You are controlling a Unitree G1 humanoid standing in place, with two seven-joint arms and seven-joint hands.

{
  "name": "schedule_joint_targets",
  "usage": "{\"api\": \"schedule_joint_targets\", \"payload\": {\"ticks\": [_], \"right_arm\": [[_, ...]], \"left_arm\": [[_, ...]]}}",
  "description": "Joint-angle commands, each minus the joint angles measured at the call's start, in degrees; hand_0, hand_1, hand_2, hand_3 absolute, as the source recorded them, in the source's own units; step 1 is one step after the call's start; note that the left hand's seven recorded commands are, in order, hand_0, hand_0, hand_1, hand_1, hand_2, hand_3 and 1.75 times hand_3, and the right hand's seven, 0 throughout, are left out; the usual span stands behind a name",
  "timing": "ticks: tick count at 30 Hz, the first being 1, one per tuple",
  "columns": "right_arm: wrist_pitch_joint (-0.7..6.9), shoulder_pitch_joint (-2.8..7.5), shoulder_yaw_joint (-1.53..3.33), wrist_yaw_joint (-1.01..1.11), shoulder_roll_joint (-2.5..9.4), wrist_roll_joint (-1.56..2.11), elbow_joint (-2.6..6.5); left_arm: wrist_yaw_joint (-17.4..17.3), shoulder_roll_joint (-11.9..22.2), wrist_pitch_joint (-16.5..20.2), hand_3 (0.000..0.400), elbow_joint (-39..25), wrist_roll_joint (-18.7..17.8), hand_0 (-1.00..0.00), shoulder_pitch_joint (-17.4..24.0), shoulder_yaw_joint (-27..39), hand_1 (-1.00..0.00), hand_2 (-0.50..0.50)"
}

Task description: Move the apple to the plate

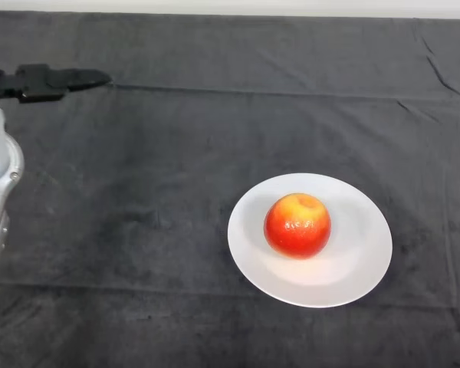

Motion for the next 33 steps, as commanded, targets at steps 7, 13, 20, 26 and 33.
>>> {"api": "schedule_joint_targets", "payload": {"ticks": [7,13,20,26,33], "right_arm": [[-0.08,0.92,-0.93,0.13,-1.42,0.52,-0.16],[-0.07,0.92,-0.93,0.13,-1.42,0.53,-0.16],[-0.07,0.92,-0.93,0.13,-1.43,0.53,-0.15],[-0.06,0.91,-0.94,0.14,-1.44,0.53,-0.14],[-0.06,0.9,-0.94,0.15,-1.46,0.54,-0.1]], "left_arm": [[1.57,3.57,-2.4,0.0,0.02,0.93,0.0,4.63,5.93,0.0,0.0],[2.11,4.09,-3.15,0.0,0.17,0.81,0.0,6.34,9.39,0.0,0.0],[2.81,4.51,-4.0,0.0,0.97,0.63,0.0,7.52,13.1,0.0,0.0],[3.56,4.57,-4.98,0.0,1.82,0.58,0.0,8.29,15.9,0.0,0.0],[3.45,5.0,-6.99,0.0,4.2,-0.28,0.0,9.06,19.22,0.0,0.0]]}}
